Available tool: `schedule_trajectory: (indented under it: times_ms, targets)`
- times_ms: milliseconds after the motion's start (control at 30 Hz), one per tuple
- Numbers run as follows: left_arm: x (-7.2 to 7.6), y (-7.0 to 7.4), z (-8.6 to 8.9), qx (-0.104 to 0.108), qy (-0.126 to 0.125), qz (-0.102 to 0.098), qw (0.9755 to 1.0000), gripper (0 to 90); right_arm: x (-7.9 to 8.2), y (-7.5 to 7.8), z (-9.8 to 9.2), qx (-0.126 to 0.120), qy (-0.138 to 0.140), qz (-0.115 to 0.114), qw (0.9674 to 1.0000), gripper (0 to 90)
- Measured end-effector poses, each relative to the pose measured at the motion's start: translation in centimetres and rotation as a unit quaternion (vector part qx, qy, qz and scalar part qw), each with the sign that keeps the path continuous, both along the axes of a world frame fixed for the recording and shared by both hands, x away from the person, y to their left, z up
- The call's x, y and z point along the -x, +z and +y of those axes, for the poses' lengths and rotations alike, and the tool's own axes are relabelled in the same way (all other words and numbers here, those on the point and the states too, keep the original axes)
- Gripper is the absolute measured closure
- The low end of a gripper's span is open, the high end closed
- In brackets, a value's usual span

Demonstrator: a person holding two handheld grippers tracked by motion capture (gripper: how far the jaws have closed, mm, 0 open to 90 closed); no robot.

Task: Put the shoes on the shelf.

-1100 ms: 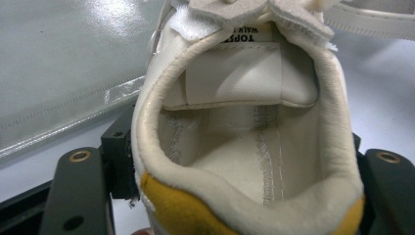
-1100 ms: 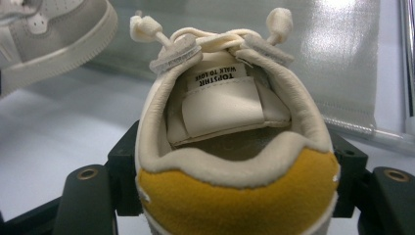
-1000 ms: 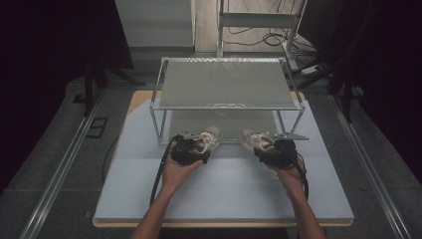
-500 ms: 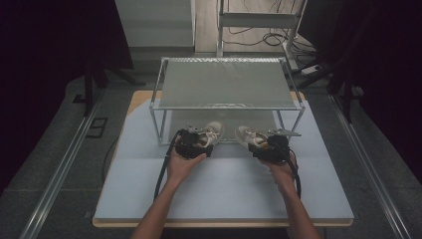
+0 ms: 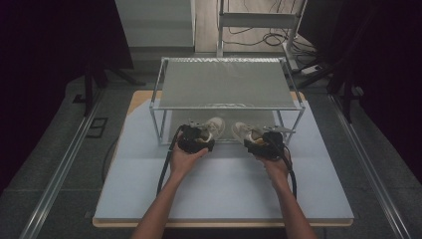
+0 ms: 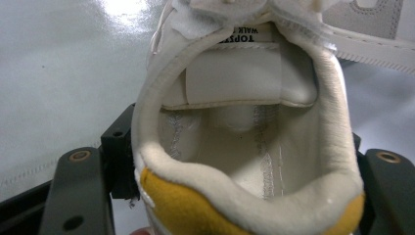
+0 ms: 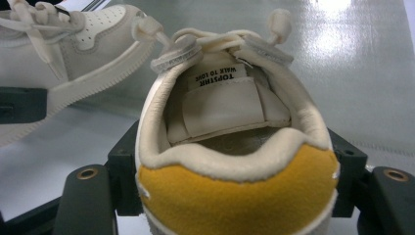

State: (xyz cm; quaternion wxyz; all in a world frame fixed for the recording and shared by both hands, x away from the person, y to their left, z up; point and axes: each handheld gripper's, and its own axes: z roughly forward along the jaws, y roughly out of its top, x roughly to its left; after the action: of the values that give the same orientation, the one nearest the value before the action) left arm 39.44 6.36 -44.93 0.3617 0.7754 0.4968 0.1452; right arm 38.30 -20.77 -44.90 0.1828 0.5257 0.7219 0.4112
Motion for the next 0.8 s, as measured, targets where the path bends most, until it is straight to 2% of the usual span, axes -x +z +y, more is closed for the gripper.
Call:
schedule_trajectory:
  times_ms: [233,300,333,367,433,467,633,800]
  targets:
    - [-1.0,0.2,-0.4,0.007,0.007,-0.002,0.9999,29.6,-0.7,-0.1,0.8,-0.001,-0.005,-0.004,1.0000,29.9]
    - [-1.6,0.1,-0.2,-0.010,-0.015,-0.013,0.9997,29.6,-0.9,-0.3,0.9,-0.002,-0.008,-0.003,1.0000,29.9]
    - [-1.6,0.0,-0.4,-0.004,-0.006,-0.008,0.9999,29.6,-1.0,-0.4,1.0,-0.002,-0.010,-0.003,0.9999,29.9]
    - [-1.8,0.0,-0.4,-0.008,-0.011,-0.010,0.9999,29.6,-1.1,-0.5,1.0,-0.002,-0.013,-0.003,0.9999,29.9]
    - [-1.9,-0.1,-0.7,-0.005,-0.004,-0.007,1.0000,29.6,-1.3,-0.7,1.1,-0.003,-0.017,-0.003,0.9998,29.9]
    - [-2.1,-0.2,-0.7,-0.012,-0.012,-0.012,0.9998,29.6,-1.4,-0.7,1.1,-0.003,-0.018,-0.003,0.9998,29.9]
    - [-2.4,-0.5,-1.2,-0.019,-0.013,-0.010,0.9997,29.5,-1.7,-1.1,1.4,-0.002,-0.020,-0.001,0.9998,29.8]
    - [-2.8,-0.6,-1.4,-0.015,-0.010,-0.007,0.9998,29.5,-2.0,-1.2,1.5,-0.002,-0.025,-0.003,0.9997,29.8]
